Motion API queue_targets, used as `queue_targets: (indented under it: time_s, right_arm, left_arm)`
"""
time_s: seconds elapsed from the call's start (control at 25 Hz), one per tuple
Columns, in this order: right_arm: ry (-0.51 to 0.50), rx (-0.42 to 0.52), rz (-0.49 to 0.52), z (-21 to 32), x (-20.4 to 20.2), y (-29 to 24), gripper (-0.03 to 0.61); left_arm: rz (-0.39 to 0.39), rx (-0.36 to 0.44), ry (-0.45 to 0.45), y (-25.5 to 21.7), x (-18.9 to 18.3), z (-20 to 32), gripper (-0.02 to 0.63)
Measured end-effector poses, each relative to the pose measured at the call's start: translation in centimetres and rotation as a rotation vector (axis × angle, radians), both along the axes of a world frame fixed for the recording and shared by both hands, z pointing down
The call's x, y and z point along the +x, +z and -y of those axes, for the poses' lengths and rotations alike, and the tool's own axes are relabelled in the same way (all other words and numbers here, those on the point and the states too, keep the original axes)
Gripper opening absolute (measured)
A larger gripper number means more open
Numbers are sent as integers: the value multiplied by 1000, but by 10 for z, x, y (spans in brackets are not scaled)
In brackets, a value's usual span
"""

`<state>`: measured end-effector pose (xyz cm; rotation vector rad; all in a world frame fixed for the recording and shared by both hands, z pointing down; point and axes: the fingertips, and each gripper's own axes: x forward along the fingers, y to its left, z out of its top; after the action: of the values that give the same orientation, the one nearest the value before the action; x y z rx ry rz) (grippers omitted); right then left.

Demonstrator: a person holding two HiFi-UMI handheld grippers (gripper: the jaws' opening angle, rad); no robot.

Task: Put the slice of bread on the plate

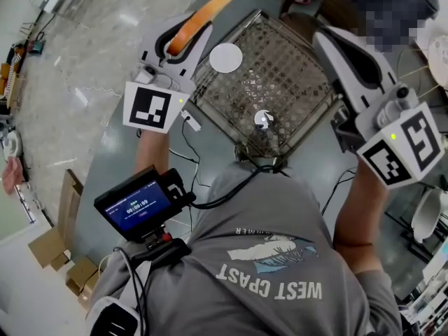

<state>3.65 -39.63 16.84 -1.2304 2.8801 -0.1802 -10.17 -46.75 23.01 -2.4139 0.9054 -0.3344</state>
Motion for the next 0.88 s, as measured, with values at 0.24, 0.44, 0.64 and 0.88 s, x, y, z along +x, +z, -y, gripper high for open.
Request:
queue_targets:
  time_s: [0.24,0.44,0.64,0.88]
  right_arm:
    - [39,-33,-1,-11,4,11,9]
    - [59,-51,-13,-18,6,14,9]
    - [73,-68,-20,-21,7,15,9]
    - [86,-93,-29,-25,7,19,9]
  left_arm:
    - [50,-36,-2,42,0,12,94]
    - [73,-71,-9,75,-1,22,94]
    - [115,-99,-19,100,-2,32,94]
    - [185,-138,-22,135,-5,41,94]
